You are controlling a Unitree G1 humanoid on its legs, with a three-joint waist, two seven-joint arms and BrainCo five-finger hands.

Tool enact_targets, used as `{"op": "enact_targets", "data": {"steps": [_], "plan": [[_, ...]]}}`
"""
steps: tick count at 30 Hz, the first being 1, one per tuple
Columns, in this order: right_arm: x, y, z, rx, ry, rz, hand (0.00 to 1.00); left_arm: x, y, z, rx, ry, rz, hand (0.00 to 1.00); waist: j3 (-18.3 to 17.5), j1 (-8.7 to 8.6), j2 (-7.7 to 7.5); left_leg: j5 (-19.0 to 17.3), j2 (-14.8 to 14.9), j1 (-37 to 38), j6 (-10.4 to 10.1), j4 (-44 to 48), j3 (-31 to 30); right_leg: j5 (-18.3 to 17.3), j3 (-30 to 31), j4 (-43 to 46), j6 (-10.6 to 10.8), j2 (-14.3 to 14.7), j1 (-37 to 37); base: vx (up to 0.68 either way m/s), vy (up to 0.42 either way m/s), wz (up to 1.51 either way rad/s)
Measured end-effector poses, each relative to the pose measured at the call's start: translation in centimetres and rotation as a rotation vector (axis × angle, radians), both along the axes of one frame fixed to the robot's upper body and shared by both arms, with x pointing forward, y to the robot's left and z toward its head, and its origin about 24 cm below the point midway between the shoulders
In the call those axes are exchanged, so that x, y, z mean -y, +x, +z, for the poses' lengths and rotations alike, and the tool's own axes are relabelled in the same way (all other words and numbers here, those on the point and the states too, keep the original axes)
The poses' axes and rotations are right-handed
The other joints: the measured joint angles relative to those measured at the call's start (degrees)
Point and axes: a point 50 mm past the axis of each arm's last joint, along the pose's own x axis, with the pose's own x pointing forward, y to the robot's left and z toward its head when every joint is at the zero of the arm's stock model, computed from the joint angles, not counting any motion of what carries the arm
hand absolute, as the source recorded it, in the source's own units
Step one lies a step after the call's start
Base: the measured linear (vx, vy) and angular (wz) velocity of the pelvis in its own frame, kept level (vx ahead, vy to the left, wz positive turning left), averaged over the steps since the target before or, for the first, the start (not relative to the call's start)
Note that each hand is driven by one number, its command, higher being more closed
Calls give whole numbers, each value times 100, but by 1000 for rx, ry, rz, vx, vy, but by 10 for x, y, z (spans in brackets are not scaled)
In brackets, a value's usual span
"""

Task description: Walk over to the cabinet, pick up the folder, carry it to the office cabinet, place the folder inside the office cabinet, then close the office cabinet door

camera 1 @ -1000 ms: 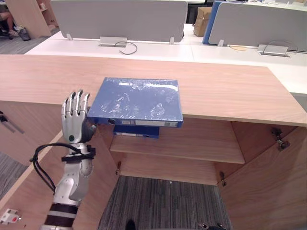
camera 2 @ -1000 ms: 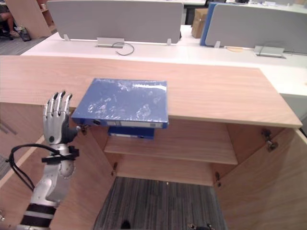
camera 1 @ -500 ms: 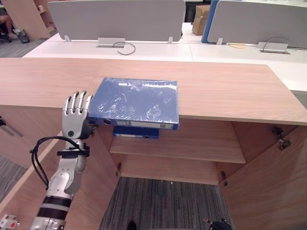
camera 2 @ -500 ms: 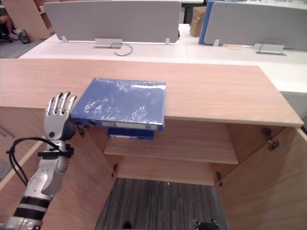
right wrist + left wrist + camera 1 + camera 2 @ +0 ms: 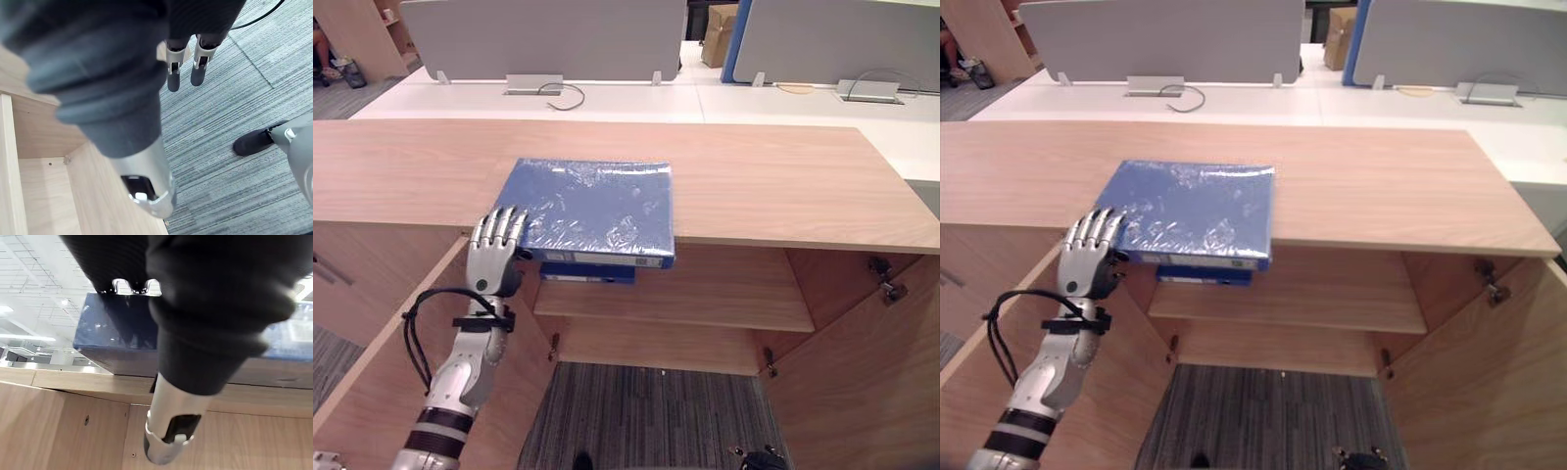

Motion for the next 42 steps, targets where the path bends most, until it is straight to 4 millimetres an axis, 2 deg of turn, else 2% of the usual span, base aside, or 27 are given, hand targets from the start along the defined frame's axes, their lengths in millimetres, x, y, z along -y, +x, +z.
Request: {"op": "enact_targets", "data": {"steps": [6, 13, 14, 21, 28, 35, 38, 40, 41, 42], "plan": [[-1, -3, -1, -19, 8, -1, 0, 25, -2, 1, 12, -63, -108, 0, 1, -53, 16, -27, 0, 79, -6, -2, 24, -17, 21, -1, -28, -6, 65, -8, 3, -2], [-1, -3, -1, -21, 8, -2, 0, 38, 4, 6, 30, -89, -149, 0, 2, -140, 19, -37, 0, 79, -8, -1, 39, -15, 28, -10, -27, -5, 66, 0, 0, 0], [-1, -3, -1, -20, 8, -1, 0, 40, 5, 7, 32, -92, -152, 100, 2, -149, 19, -37, 0, 81, -8, 0, 41, -8, 28, -14, -31, -4, 70, 0, 0, 0], [-1, -3, -1, -20, 9, -6, 0, 44, 13, 6, 39, -131, -145, 100, -8, -183, 17, -69, 0, 165, -12, -2, 73, 1, 32, -98, -108, -1, 188, -5, 2, -2], [-1, -4, -1, -22, 8, -12, 0, 50, 21, 20, 110, -128, -168, 100, -21, -210, 10, -76, -1, 170, -7, -1, 78, 2, 32, -101, -111, -2, 197, 0, 0, 0], [0, -13, -3, -46, 13, -55, 0, 50, 23, 19, 115, -136, -156, 100, -71, -271, 1, -127, -2, 285, -4, -2, 101, -34, 32, -103, -182, -6, 303, 0, 3, -2], [0, -15, -4, -52, 12, -57, 0, 60, 13, 22, 141, -203, -172, 100, -64, -270, -10, -140, -2, 282, 0, -2, 102, -34, 32, -103, -181, -7, 298, 0, 0, 0], [-1, -22, -5, -73, 11, -58, 0, 75, -11, 29, 172, -338, -242, 100, -84, -236, -10, -154, 10, 268, -9, 1, 167, -21, 149, -55, -154, -12, 222, 10, 13, -17], [-2, -24, -6, -80, 17, -64, 0, 85, -28, 33, 168, -466, -333, 100, -86, -185, -11, -172, 27, 264, -16, 2, 222, -21, 258, -14, -152, -4, 149, 15, 18, -28], [-3, -26, -6, -85, 21, -70, 0, 89, -35, 36, 164, -539, -388, 100, -86, -178, -11, -180, 32, 261, -17, 2, 237, -21, 282, 4, -151, -1, 127, 18, 17, -24]]}}
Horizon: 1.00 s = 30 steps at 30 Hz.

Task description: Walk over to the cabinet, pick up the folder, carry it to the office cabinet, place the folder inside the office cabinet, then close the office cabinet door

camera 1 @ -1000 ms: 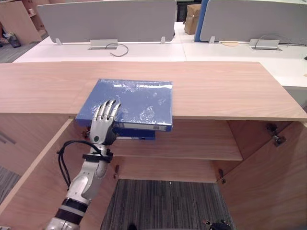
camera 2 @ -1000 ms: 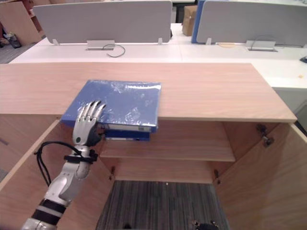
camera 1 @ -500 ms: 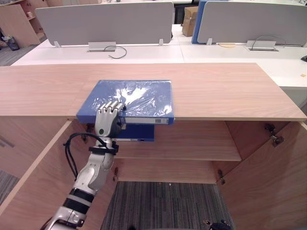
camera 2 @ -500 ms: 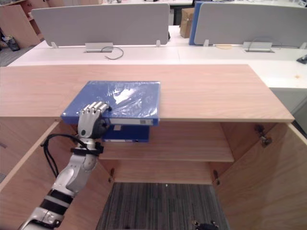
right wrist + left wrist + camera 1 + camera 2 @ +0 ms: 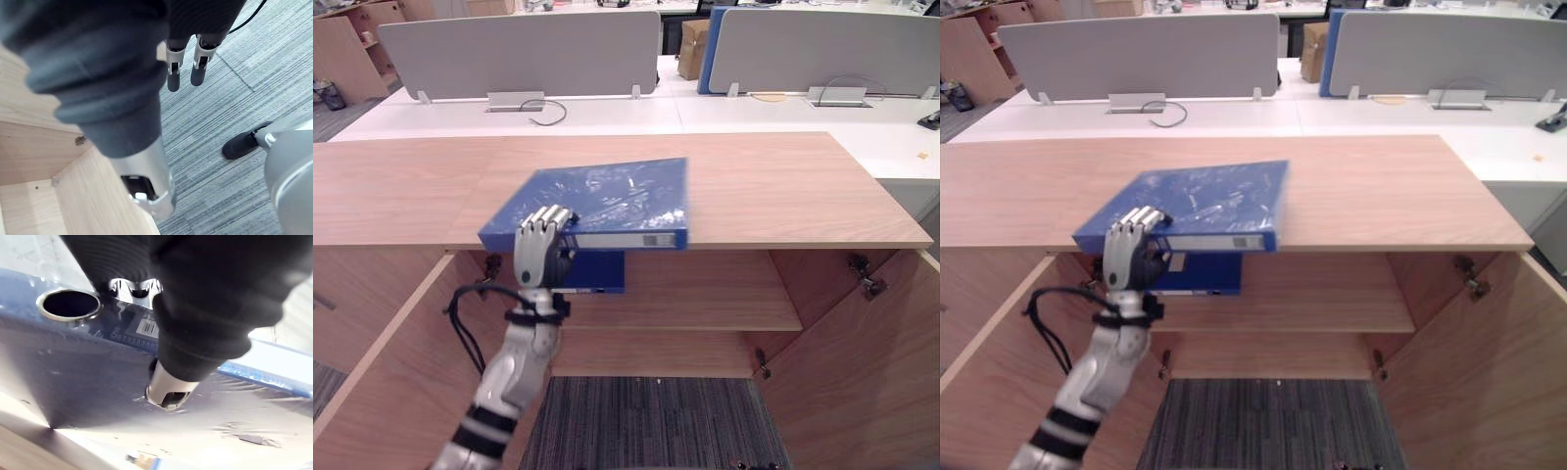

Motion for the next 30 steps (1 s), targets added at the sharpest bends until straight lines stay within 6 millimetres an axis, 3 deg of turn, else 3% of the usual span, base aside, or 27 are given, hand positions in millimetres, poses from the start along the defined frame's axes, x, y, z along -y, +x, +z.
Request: {"op": "enact_targets", "data": {"steps": [2, 3, 5, 10, 14, 19, 24, 26, 30], "plan": [[0, -7, -1, -15, 5, -10, 0, 10, -17, 9, -104, -403, -354, 100, -22, 2, 7, -10, 7, 12, 7, 0, 9, 2, -1, 55, 3, 10, -21, 2, 7, -5], [0, -8, -1, -16, 6, -9, 0, 10, -17, 9, -130, -485, -421, 100, -34, -8, 10, -9, 7, 16, 8, 0, 10, 4, -1, 60, 6, 9, -21, 0, 0, 0], [-3, -8, -1, -12, 19, 38, 0, 2, -15, -7, -304, -903, -606, 100, -73, -49, 10, -7, 15, 19, 11, -1, 10, 12, 9, 88, 20, 12, -50, -56, 5, -8], [-10, 0, 1, 73, 52, 64, 0, -17, -32, -57, -472, -1374, -541, 100, -67, -44, 19, 19, 19, -8, 26, -7, 32, -16, 61, 221, 94, 8, -183, -65, 5, -7], [-10, 9, 11, 200, 39, 29, 0, -29, -41, -76, -510, -1453, -449, 100, -67, -21, 19, 45, 17, -19, 32, -20, 23, -46, 67, 248, 145, 3, -215, -43, -1, -1], [-6, 42, 42, 457, -12, -43, 0, -23, -44, -79, -516, -1500, -456, 100, -118, -73, 15, 51, 43, -113, 27, 4, 151, -39, 264, 372, 210, 28, -436, -2, 2, -15], [6, 93, 115, 862, -130, -55, 0, -19, -44, -80, -545, -1466, -462, 100, -116, -129, 11, 28, 56, -101, 39, 11, 246, -16, 401, 392, 243, 39, -504, -2, 2, -13], [16, 112, 165, 1091, -231, -53, 0, -19, -44, -78, -540, -1441, -469, 100, -111, -130, 4, -34, 54, -87, 7, 31, 279, -9, 460, 407, 255, 38, -517, -10, 11, -11], [18, 142, 230, 1418, -310, -37, 0, -19, -42, -69, -514, -1390, -502, 100, -102, -115, -6, -68, 51, -86, 37, 125, 348, 18, 574, 425, 299, 35, -542, -4, 12, -14]]}}
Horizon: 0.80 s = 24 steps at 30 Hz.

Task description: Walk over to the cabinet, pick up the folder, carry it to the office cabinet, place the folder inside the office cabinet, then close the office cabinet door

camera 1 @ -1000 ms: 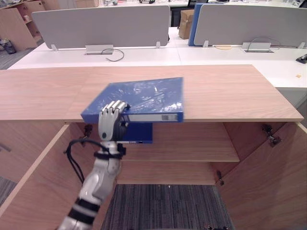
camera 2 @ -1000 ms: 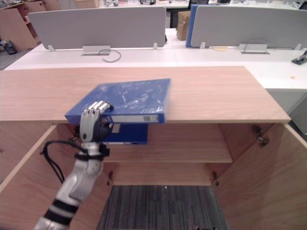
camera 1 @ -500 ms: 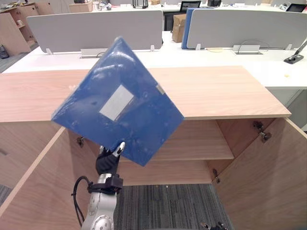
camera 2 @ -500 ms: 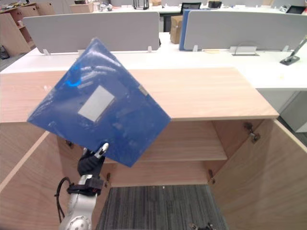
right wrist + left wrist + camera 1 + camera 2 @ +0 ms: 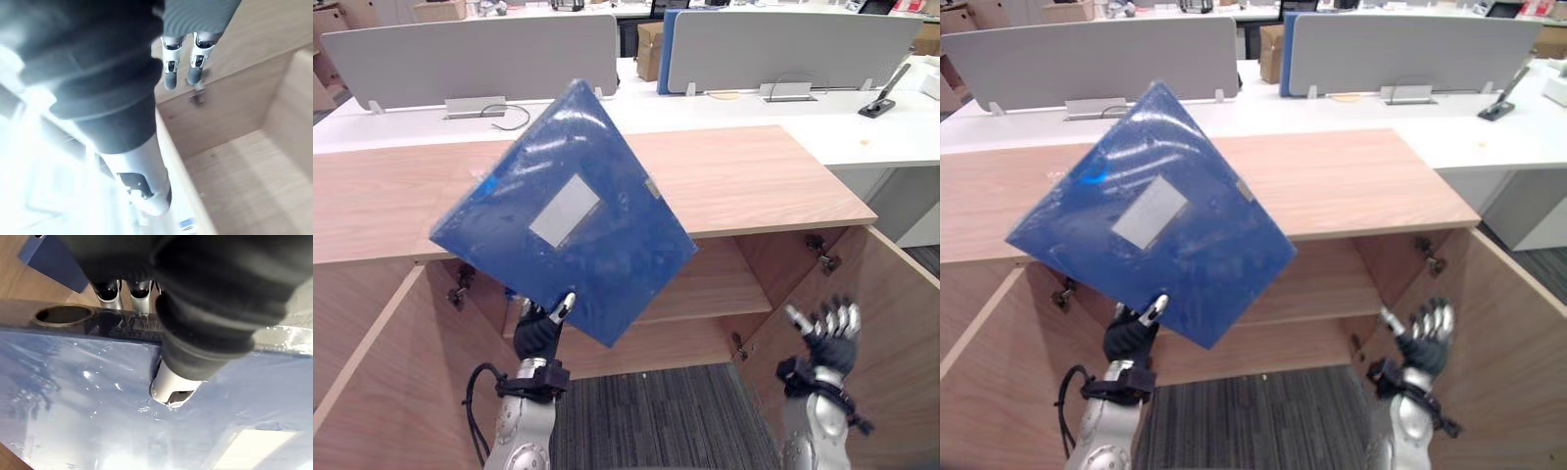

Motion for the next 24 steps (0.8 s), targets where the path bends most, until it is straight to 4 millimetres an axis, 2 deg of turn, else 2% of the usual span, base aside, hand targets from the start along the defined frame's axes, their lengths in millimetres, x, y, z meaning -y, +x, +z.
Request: {"op": "enact_targets", "data": {"steps": [3, 6, 9, 12, 15, 19, 24], "plan": [[-14, 24, 29, 123, -48, 113, 0, 2, 3, 3, 26, 25, -21, 100, 1, 5, 6, -23, 0, 0, 1, 34, 6, 12, 41, 4, 21, -2, 0, -10, 12, -8], [-52, 57, 71, 282, -164, 388, 0, 8, 5, 7, 60, 52, -55, 100, 1, 59, 6, -41, -3, 1, -15, 42, 4, 27, 90, 10, 39, 0, -12, -7, 7, -3], [-70, 72, 95, 370, -219, 533, 0, 15, 5, 8, 68, 60, -89, 100, 2, 159, 4, -23, -8, 3, 13, 42, -2, 28, 92, 34, 41, -2, -17, 0, 0, 0], [-80, 90, 103, 379, -227, 612, 0, 20, 4, 8, 72, 62, -119, 100, 1, 237, 4, -17, -11, 4, 20, 43, -26, 30, 86, 62, 42, -4, -16, 7, 9, 3], [-89, 98, 100, 346, -242, 670, 0, 28, 2, 7, 70, 52, -156, 100, 1, 325, 4, -14, -14, 4, 25, 42, -56, 30, 64, 81, 43, -5, -8, 13, 14, 5], [-99, 106, 99, 326, -244, 731, 0, 27, 1, 6, 62, 35, -163, 100, 1, 338, 5, -3, -15, 5, 39, 37, -71, 31, 35, 96, 42, -7, -1, 2, 3, 1], [-109, 114, 104, 305, -343, 814, 0, 23, -1, 5, 62, 45, -156, 100, 4, 349, 9, 50, -18, 43, 61, -23, -105, 32, -14, 153, 41, -7, -2, -3, 9, 4]]}}
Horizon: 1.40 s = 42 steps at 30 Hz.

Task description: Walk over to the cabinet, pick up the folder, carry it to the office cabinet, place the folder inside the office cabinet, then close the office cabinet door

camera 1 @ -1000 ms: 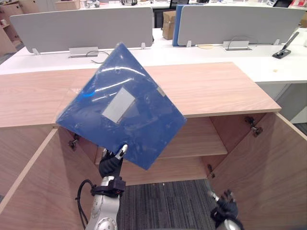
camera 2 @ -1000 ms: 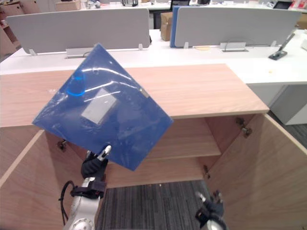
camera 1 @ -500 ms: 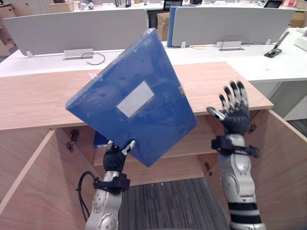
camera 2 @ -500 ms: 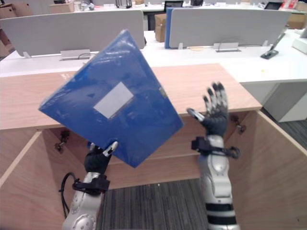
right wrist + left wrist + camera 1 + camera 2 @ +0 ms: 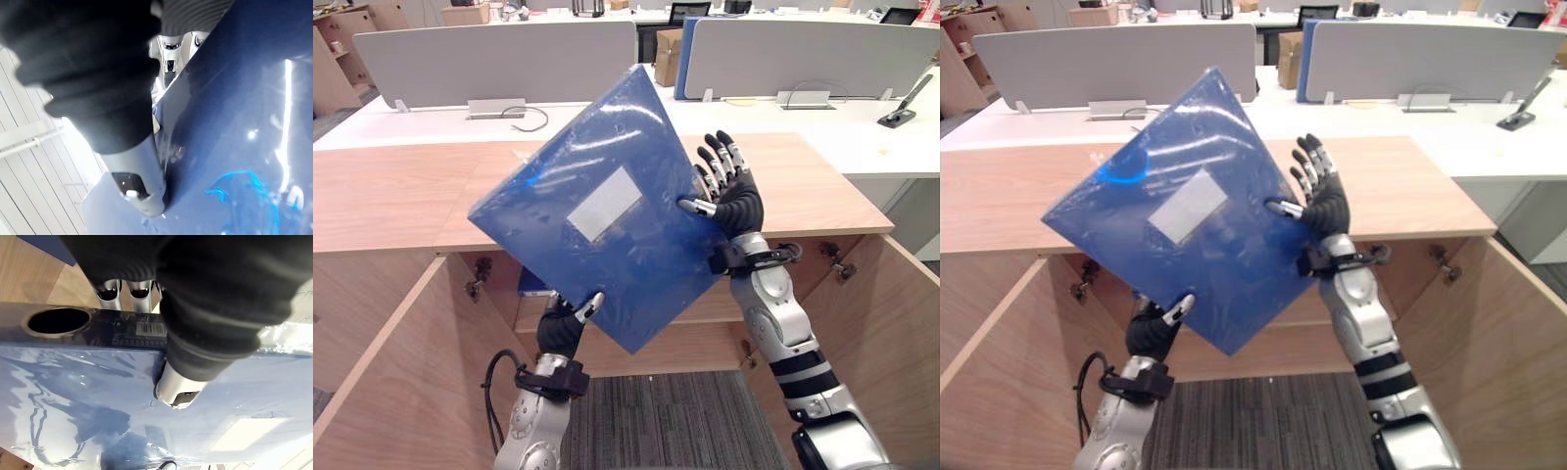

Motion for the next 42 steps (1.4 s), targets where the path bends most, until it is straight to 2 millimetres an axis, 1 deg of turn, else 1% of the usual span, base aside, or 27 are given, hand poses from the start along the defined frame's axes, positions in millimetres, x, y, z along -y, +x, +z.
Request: {"op": "enact_targets", "data": {"steps": [6, 11, 12, 15, 16, 17, 21, 24, 27, 28, 31, 34, 37, 41, 42], "plan": [[-8, 4, 1, 7, -159, 86, 0, -6, -1, -2, -7, 18, -1, 100, 27, 1, 14, 75, -50, 48, 36, -97, -5, 2, -6, 35, -3, -40, -2, 0, 0, 0], [-5, 6, -10, -63, -224, 158, 0, -11, -3, -5, -19, 52, -18, 100, 32, -1, 17, 100, -56, 41, 37, -98, -5, 7, -7, 34, -8, -46, -8, 0, 0, 0], [-4, 5, -14, -94, -249, 190, 100, -12, -3, -5, -20, 68, -23, 100, 33, -5, 17, 105, -56, 37, 37, -99, -5, 8, -7, 34, -9, -46, -12, 0, 0, 0], [3, 3, -28, -215, -301, 292, 100, -18, -4, -6, -19, 135, -42, 100, 34, -2, 18, 118, -56, 33, 36, -98, -8, 10, -8, 32, -12, -45, -14, 0, 0, 0], [5, 2, -31, -242, -300, 308, 100, -20, -4, -6, -17, 148, -46, 100, 34, 0, 18, 120, -56, 32, 37, -98, -9, 10, -9, 32, -12, -45, -14, 0, 0, 0], [9, 0, -38, -302, -300, 340, 100, -22, -3, -5, -10, 173, -56, 100, 34, 2, 18, 124, -56, 22, 37, -97, -10, 10, -10, 32, -13, -45, -23, 0, 0, 0], [17, -6, -53, -438, -313, 418, 100, -28, 1, 5, 47, 229, -74, 100, 34, 6, 18, 152, -56, -40, 37, -96, -20, 14, -16, 32, -19, -43, -79, 0, 0, 0], [22, -6, -54, -488, -291, 438, 100, -29, 8, 14, 97, 286, -107, 100, 34, 21, 18, 159, -56, -52, 35, -94, -24, 16, -20, 32, -23, -42, -94, 0, 0, 0], [26, -4, -47, -499, -309, 451, 100, -29, 15, 25, 152, 326, -136, 100, 34, 40, 17, 162, -56, -52, 33, -92, -24, 15, -20, 29, -24, -42, -97, 0, 0, 0], [29, -3, -44, -498, -329, 448, 100, -28, 17, 28, 169, 340, -150, 0, 34, 54, 17, 161, -56, -52, 33, -91, -24, 14, -20, 27, -25, -42, -97, 0, 0, 0], [34, -3, -42, -502, -353, 439, 100, -24, 20, 32, 187, 344, -191, 0, 38, 81, 11, 161, -57, -54, 33, -91, -24, 13, -20, 17, -26, -42, -98, 0, 0, 0], [37, -5, -46, -522, -363, 445, 100, -22, 20, 32, 183, 335, -231, 0, 41, 76, 7, 161, -57, -54, 32, -91, -22, 12, -20, 8, -27, -42, -100, 0, 0, 0], [38, -7, -52, -538, -345, 448, 100, -18, 19, 30, 160, 282, -274, 0, 44, 81, 1, 161, -57, -55, 32, -90, -21, 12, -20, 8, -27, -42, -102, 0, 0, 0], [35, -13, -64, -513, -208, 444, 100, -21, 19, 28, 138, 206, -382, 0, 56, 48, -29, 152, -38, -82, 20, -91, -4, 43, -19, -149, -53, -34, -85, 0, 0, 0], [34, -15, -68, -502, -143, 438, 100, -22, 19, 25, 137, 200, -420, 0, 57, 31, -31, 152, -36, -82, 21, -91, 1, 54, -17, -176, -58, -31, -74, 39, 8, -3]]}}
